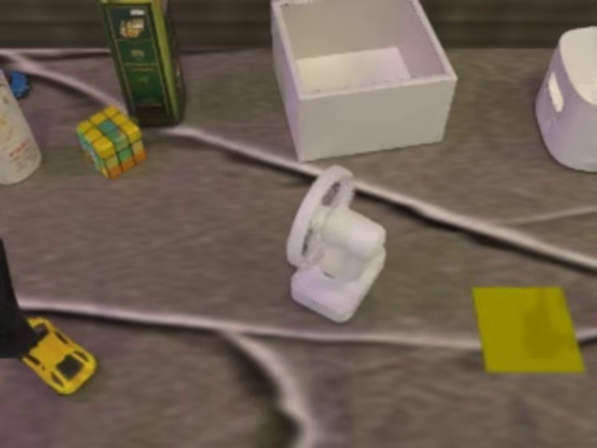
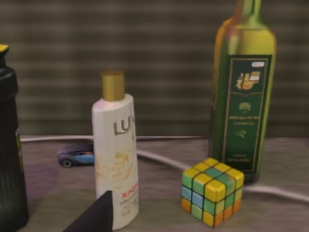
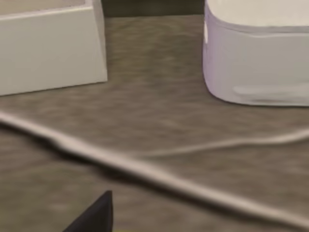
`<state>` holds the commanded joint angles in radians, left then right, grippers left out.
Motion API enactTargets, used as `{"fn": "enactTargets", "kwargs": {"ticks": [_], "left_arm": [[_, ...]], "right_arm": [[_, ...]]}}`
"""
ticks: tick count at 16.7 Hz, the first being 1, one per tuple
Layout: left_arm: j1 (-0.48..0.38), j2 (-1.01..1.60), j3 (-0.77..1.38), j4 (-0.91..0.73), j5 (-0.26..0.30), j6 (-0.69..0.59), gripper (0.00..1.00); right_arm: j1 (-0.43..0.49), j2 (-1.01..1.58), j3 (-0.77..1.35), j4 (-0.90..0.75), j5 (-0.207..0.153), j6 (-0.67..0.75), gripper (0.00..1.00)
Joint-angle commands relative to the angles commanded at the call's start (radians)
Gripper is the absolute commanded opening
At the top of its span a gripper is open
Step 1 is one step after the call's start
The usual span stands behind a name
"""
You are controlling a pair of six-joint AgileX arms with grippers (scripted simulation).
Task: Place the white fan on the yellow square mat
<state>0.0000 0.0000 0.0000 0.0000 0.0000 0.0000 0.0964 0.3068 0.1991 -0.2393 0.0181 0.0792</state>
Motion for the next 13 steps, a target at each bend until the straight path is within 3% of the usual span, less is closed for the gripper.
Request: {"fn": "enactTargets", "kwargs": {"ticks": [6, 13], "left_arm": [[0.0, 0.0, 0.0, 0.0, 0.0, 0.0, 1.0], [0.0, 0.0, 0.0, 0.0, 0.0, 0.0, 1.0]], "right_arm": [[0.146, 0.473, 0.405, -0.353, 0.04, 0.164, 1.0], [0.321, 1.094, 1.108, -0.78, 0.105, 0.436, 1.0]]}}
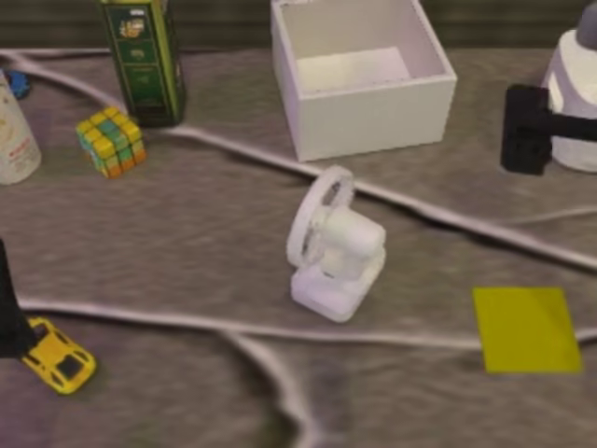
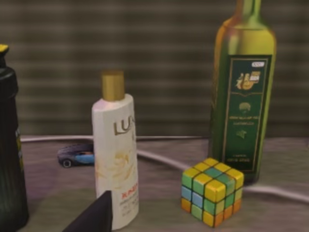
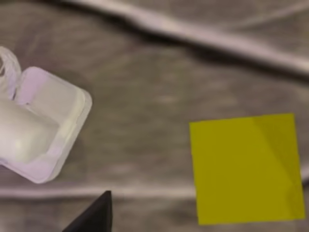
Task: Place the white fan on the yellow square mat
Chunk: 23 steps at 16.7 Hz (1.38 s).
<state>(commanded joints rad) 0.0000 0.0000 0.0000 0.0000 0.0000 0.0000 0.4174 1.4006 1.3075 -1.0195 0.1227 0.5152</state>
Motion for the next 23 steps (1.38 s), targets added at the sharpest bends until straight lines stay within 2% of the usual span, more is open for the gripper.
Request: {"fn": "enactTargets", "kwargs": {"ticks": [8, 14, 18, 23], "left_arm": [[0.0, 0.0, 0.0, 0.0, 0.0, 0.0, 1.0], [0.0, 0.0, 0.0, 0.0, 0.0, 0.0, 1.0], [0.0, 0.0, 0.0, 0.0, 0.0, 0.0, 1.0], [0.0, 0.0, 0.0, 0.0, 0.0, 0.0, 1.0]], "right_arm": [[0.188, 0.677, 0.882, -0.437, 0.059, 0.399, 1.0], [0.293, 1.07, 1.387, -0.668, 0.078, 0.671, 1.0], [0.332, 1.212, 1.565, -0.75, 0.079, 0.78, 1.0], [0.338, 1.236, 1.594, -0.763, 0.079, 0.799, 1.0]]}}
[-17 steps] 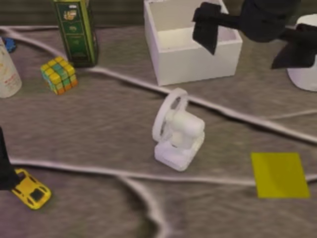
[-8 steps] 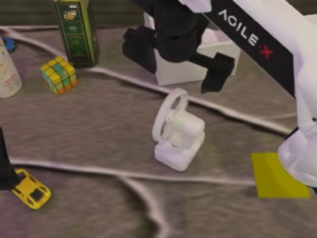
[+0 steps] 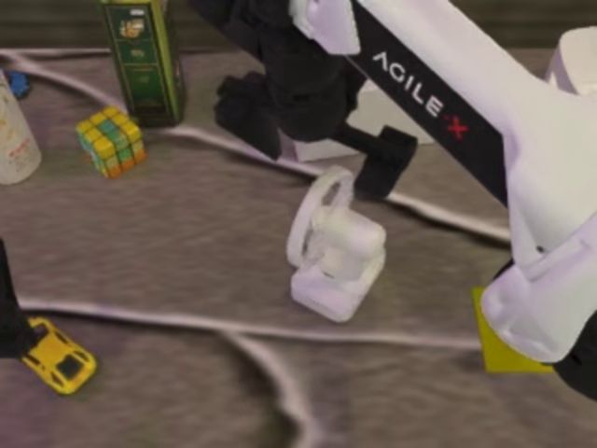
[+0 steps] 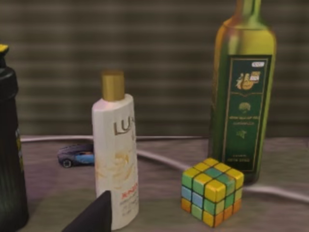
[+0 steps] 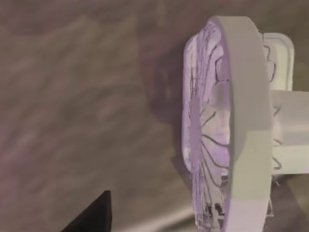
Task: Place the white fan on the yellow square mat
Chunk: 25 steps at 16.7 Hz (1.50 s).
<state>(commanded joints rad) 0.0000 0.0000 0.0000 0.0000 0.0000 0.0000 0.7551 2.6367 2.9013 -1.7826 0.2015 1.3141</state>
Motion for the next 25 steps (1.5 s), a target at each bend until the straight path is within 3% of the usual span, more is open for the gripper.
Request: {"fn": "enactTargets", "kwargs": {"ticks": [6, 14, 20, 25], "left_arm": [[0.0, 0.0, 0.0, 0.0, 0.0, 0.0, 1.0], [0.0, 0.0, 0.0, 0.0, 0.0, 0.0, 1.0], [0.0, 0.0, 0.0, 0.0, 0.0, 0.0, 1.0], [0.0, 0.0, 0.0, 0.0, 0.0, 0.0, 1.0]], "right_arm": [[-0.007, -0.025, -0.075, 0.055, -0.001, -0.008, 1.0], [-0.017, -0.162, -0.498, 0.335, -0.003, -0.018, 1.0], [-0.018, -0.174, -0.536, 0.365, -0.003, -0.02, 1.0], [-0.018, -0.174, -0.536, 0.365, -0.003, -0.02, 0.62]]}}
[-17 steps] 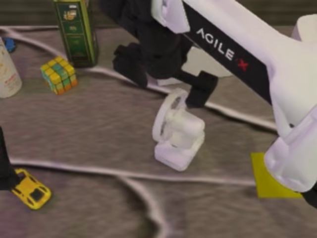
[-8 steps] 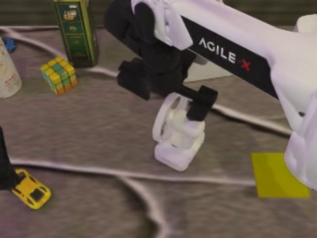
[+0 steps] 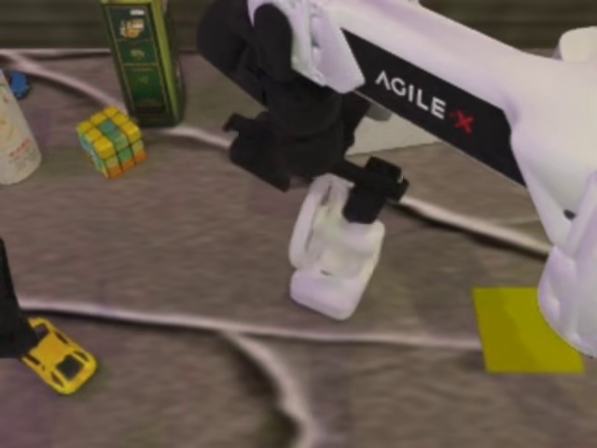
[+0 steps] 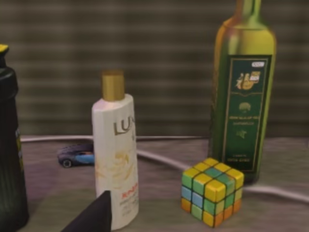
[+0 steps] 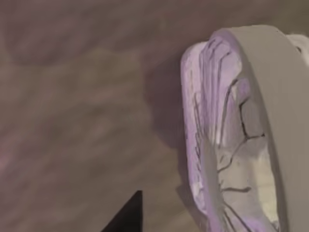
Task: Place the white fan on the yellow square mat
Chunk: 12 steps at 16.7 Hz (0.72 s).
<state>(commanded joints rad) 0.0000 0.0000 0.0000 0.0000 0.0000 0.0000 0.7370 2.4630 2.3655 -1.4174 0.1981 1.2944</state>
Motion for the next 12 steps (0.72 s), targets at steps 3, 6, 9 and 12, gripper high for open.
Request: {"fn": "enactTargets", "kwargs": {"ticks": [3, 6, 9, 12], "left_arm": [[0.0, 0.0, 0.0, 0.0, 0.0, 0.0, 1.0], [0.0, 0.0, 0.0, 0.0, 0.0, 0.0, 1.0], [0.0, 0.0, 0.0, 0.0, 0.0, 0.0, 1.0], [0.0, 0.0, 0.0, 0.0, 0.0, 0.0, 1.0]], "right_arm": [[0.0, 0.0, 0.0, 0.0, 0.0, 0.0, 0.4], [0.0, 0.0, 0.0, 0.0, 0.0, 0.0, 0.17], [0.0, 0.0, 0.0, 0.0, 0.0, 0.0, 0.0], [0.0, 0.0, 0.0, 0.0, 0.0, 0.0, 0.0]]}}
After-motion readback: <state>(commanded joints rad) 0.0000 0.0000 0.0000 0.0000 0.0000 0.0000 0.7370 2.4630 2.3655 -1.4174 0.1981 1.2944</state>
